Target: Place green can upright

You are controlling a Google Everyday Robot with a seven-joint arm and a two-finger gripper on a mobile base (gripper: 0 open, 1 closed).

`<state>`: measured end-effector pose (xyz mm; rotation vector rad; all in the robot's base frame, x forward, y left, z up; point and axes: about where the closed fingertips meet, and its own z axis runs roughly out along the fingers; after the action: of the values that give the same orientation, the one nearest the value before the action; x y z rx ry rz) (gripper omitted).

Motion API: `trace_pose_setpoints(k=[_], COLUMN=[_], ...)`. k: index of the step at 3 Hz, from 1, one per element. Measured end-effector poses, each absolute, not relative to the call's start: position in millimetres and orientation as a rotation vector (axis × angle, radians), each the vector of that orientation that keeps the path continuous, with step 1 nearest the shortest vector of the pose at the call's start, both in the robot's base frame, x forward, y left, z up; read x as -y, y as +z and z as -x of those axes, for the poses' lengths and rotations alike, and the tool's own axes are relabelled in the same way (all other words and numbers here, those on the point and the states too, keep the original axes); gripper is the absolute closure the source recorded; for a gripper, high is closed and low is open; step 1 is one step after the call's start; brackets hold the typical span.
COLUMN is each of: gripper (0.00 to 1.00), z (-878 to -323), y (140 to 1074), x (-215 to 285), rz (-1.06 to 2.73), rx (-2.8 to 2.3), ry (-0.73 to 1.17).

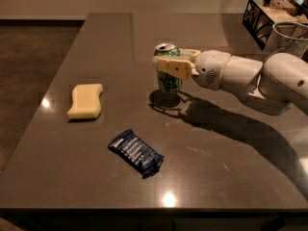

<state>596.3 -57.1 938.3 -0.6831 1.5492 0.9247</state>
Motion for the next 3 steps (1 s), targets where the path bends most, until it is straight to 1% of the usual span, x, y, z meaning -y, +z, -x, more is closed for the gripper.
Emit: trace_pose_setpoints(k=[2, 3], gripper=[0.04, 0.00], z=[-600, -601], y=[914, 908], x=[62, 60], rz=[0.649, 0.633], rx=[-1.511, -1.477], ry=[0.906, 0.893])
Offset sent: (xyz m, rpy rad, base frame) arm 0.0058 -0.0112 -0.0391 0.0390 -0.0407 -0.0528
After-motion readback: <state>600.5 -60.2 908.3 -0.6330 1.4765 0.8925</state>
